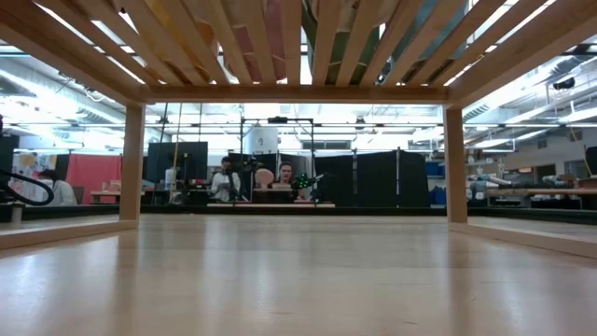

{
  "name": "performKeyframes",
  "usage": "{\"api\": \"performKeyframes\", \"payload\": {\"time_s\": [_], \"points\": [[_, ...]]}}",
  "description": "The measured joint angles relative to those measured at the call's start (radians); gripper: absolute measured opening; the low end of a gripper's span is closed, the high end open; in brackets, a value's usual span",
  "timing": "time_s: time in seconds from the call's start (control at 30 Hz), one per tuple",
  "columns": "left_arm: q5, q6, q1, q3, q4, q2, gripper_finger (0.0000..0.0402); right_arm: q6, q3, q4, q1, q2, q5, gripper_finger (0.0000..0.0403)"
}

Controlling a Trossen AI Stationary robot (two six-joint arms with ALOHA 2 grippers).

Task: Place coffee mugs
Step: Put the orange patterned mug on the shelf

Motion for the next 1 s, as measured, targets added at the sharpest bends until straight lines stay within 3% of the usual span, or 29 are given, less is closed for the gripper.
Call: {"api": "performKeyframes", "payload": {"time_s": [0.23,0.7,1.0], "points": [[0.000,0.000,0.000,0.000,0.000,0.000,0.0114,-0.001,0.000,0.000,0.000,0.000,0.000,0.0133],[0.000,0.000,0.000,0.000,0.000,0.000,0.0114,0.002,0.016,-0.004,0.000,-0.005,0.008,0.0134],[0.000,0.000,0.000,0.000,0.000,0.000,0.0114,0.139,0.041,-0.020,0.007,-0.065,-0.001,0.0134]]}}
